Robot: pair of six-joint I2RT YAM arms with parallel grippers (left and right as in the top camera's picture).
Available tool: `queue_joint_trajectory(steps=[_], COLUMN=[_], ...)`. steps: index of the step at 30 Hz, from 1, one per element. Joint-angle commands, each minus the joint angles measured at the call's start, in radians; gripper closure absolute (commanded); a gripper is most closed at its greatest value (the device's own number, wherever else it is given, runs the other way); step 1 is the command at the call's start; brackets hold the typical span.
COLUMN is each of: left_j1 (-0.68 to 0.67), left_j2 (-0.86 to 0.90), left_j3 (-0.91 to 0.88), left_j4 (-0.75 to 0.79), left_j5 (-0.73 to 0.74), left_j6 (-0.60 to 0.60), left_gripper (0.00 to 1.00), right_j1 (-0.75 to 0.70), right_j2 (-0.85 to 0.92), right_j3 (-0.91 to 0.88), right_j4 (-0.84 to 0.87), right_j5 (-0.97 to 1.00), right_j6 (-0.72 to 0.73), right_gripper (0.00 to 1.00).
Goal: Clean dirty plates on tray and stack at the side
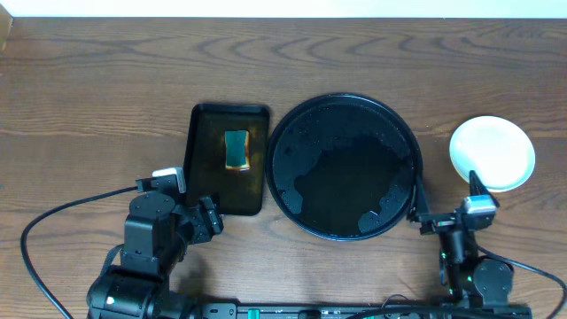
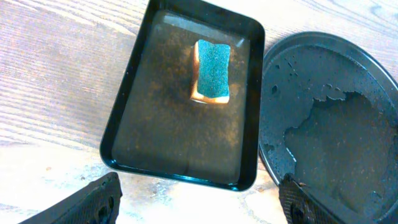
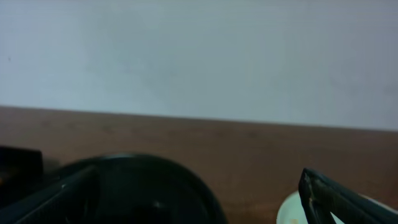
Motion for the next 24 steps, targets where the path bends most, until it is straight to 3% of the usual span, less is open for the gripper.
queue_joint_trajectory(steps=[1,3,24], left_j1=[0.0,0.0,0.0], left_j2=[-0.001,-0.001,-0.001], left_j3=[-0.005,-0.005,-0.005], left_j4=[0.004,0.004,0.004], left_j5=[0.002,0.002,0.002], left_j6=[0.013,0.013,0.013], left_gripper=[0.18,0.19,0.18], right_j1=[0.014,0.015,0.014], right_j2=[-0.009,-0.009,-0.008], right_j3=[-0.014,-0.014,-0.014], right_j4=[-0.059,-0.115,-0.11], right_j5=[0.005,0.005,0.005], right_j6=[-0.001,0.0,-0.001], right_gripper=[0.01,0.01,0.01])
